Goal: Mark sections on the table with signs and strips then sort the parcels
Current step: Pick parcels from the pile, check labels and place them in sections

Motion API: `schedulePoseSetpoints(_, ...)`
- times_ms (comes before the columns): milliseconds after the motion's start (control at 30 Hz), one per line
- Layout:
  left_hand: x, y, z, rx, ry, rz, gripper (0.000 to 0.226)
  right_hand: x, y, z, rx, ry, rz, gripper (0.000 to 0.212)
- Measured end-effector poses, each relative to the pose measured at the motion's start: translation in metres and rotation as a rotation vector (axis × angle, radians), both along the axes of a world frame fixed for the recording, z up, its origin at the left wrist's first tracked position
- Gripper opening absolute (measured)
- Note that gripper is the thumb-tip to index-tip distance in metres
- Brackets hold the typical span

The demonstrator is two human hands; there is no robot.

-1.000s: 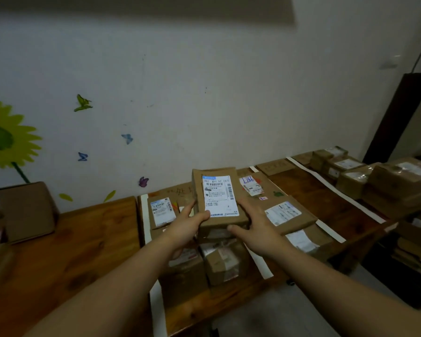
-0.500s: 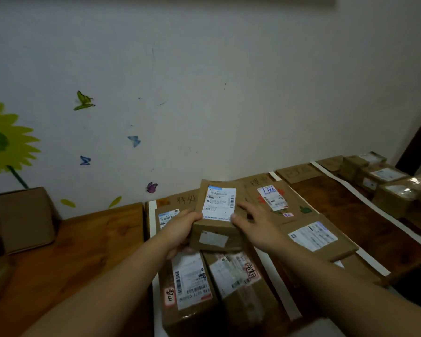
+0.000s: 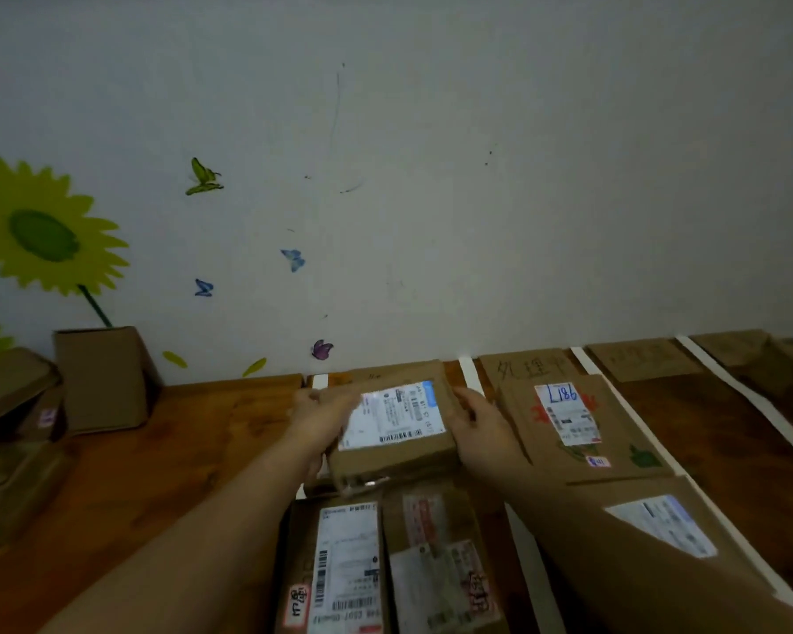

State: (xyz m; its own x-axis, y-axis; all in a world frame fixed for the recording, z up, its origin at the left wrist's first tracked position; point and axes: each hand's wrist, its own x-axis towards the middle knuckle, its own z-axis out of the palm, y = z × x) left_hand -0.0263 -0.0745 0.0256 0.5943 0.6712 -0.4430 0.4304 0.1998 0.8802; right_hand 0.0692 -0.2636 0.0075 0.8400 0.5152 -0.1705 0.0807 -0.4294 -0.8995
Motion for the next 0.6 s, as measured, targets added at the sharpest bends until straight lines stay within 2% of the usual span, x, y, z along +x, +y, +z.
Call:
schedulePoseSetpoints(67,0.004,0.005,-0.008,0.031,-0.04,0.075,0.061,0.007,0.008,-0.011,-0.002,-0.003,0.01,0.019)
schedulePoseSetpoints(167,0.003,0.006,-0.021,0.097,-0.002,-0.004,0.068,0.015,0.019,-0.031,-0.041,0.0,0.032,0.04)
schedulePoseSetpoints(333,0.0,0.012,-0.041,0.345,0.208,-0.152,0.077,0.016,0.03,-0.058,-0.147,0.005,0.221,0.069)
schedulePoseSetpoints(400,-0.002,0.011,-0.05,0.41,0.264,-0.218,0.073,0.017,0.032,-0.063,-0.2,-0.03,0.277,0.077)
schedulePoseSetpoints(467,-0.004,0.012,-0.057,0.454,0.296,-0.266,0.065,0.02,0.031,-0.067,-0.23,-0.058,0.306,0.078)
schedulePoseSetpoints(600,-0.013,0.022,-0.06,0.489,0.311,-0.315,0.065,0.024,0.025,-0.068,-0.347,-0.179,0.374,0.058)
